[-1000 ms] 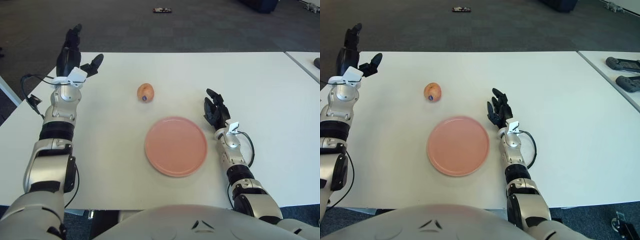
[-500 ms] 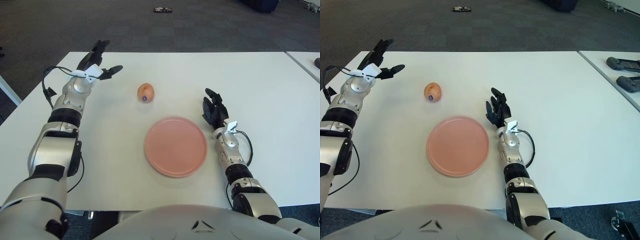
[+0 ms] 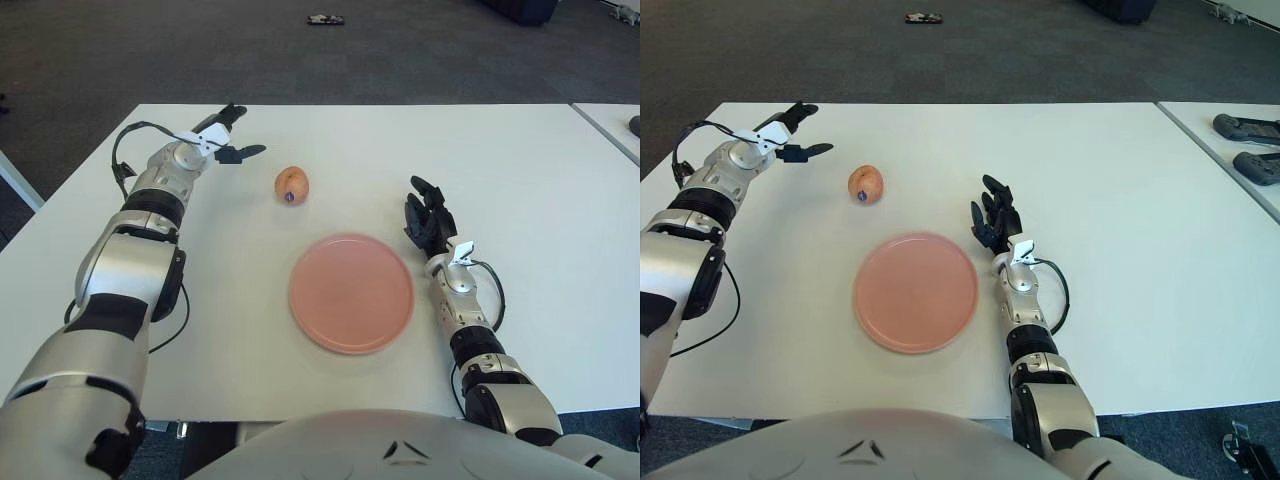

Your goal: Put the apple into the plate.

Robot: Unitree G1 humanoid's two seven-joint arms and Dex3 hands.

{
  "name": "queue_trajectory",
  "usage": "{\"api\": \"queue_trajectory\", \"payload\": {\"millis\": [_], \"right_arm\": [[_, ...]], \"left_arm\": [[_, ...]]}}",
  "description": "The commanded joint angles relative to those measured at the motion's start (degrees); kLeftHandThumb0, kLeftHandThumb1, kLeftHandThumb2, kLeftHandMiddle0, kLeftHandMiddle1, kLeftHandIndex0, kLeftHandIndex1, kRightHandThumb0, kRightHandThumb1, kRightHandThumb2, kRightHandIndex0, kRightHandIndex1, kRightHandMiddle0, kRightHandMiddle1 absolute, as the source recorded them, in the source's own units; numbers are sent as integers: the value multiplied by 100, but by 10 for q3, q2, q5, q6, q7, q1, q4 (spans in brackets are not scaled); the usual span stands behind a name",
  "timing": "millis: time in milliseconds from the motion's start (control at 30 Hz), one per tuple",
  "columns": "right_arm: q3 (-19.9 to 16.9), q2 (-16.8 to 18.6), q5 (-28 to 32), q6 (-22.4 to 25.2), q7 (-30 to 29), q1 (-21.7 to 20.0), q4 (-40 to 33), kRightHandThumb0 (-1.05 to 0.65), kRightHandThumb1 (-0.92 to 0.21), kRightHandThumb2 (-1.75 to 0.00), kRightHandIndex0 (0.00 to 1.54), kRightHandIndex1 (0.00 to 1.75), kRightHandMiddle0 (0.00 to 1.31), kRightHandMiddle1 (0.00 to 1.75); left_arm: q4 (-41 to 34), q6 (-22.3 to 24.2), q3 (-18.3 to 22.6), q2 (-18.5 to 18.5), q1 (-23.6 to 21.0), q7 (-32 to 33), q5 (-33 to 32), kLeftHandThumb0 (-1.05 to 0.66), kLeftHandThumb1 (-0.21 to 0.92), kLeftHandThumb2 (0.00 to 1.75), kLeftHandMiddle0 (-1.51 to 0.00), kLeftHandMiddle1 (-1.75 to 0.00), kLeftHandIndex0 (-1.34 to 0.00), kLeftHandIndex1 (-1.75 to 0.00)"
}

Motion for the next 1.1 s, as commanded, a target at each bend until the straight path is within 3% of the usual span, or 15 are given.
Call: {"api": "queue_trajectory", "payload": {"millis": [0, 767, 1067], "right_arm": [[-6, 3, 3, 23, -9, 9, 26, -60, -89, -49, 24, 21, 0, 54], [-10, 6, -7, 59, -72, 3, 26, -60, -82, -48, 22, 23, 0, 52], [-14, 5, -1, 68, -74, 5, 21, -55, -78, -58, 20, 28, 0, 49]], "left_arm": [[13, 9, -3, -11, -13, -19, -4, -100, 92, 40, -15, -2, 0, -27], [22, 13, -14, -55, -27, 6, 1, -98, 92, 37, -21, -4, 0, -46], [23, -3, -9, -65, -26, 17, -5, -98, 92, 37, -25, -5, 0, -53]]}}
